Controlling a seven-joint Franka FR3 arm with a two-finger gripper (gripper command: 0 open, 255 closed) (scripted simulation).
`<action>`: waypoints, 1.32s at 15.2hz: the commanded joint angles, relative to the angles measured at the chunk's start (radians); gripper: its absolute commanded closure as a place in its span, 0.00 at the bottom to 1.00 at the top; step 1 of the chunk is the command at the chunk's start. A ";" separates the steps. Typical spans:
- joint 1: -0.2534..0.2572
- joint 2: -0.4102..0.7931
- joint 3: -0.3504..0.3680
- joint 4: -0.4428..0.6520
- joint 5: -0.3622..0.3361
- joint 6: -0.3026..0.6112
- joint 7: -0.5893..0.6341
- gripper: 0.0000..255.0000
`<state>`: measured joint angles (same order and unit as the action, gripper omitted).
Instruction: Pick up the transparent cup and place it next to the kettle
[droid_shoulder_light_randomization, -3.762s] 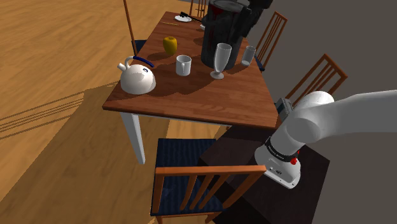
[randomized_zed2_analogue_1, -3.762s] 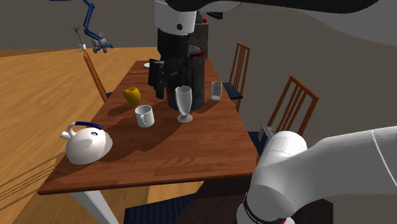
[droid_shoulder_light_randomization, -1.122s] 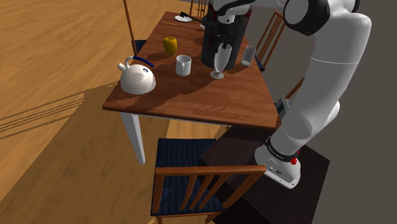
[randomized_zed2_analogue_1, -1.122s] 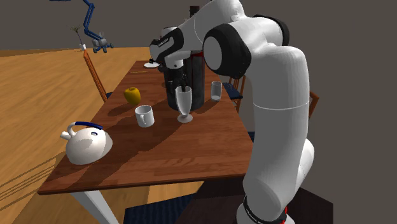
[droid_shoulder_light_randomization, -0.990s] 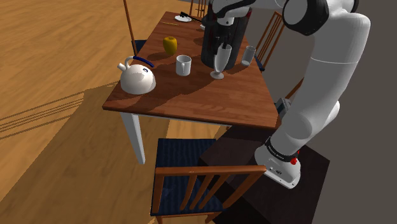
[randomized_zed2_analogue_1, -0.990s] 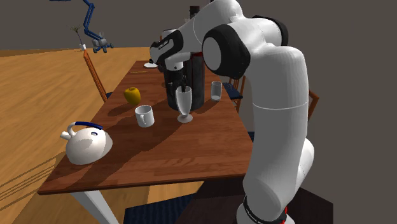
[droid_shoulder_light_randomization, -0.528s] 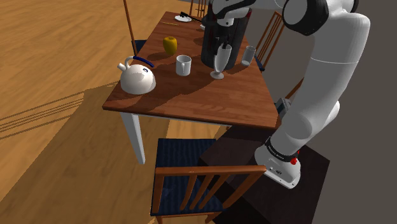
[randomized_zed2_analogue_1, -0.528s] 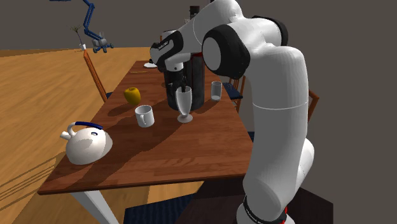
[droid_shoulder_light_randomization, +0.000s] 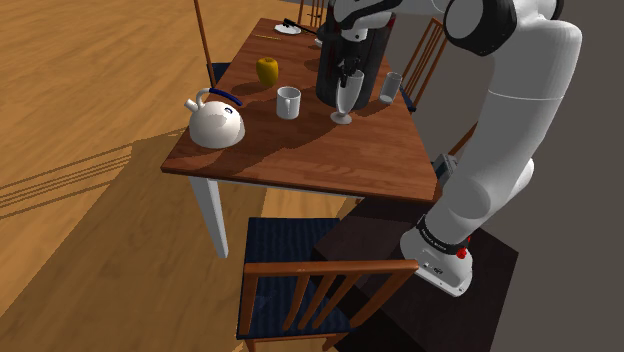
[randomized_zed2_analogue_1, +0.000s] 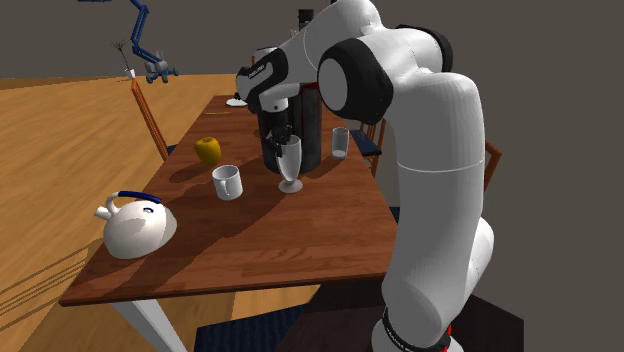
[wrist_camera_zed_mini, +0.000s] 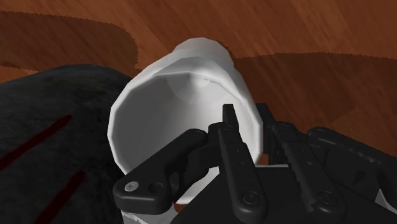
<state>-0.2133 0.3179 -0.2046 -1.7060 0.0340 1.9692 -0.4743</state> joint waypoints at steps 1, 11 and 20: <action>0.000 0.001 0.000 0.000 0.000 0.000 0.000 1.00; 0.001 -0.026 -0.002 0.071 -0.006 -0.098 0.002 1.00; -0.001 -0.039 -0.004 0.174 -0.009 -0.213 0.002 1.00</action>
<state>-0.2142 0.2821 -0.2087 -1.5397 0.0255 1.7665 -0.4729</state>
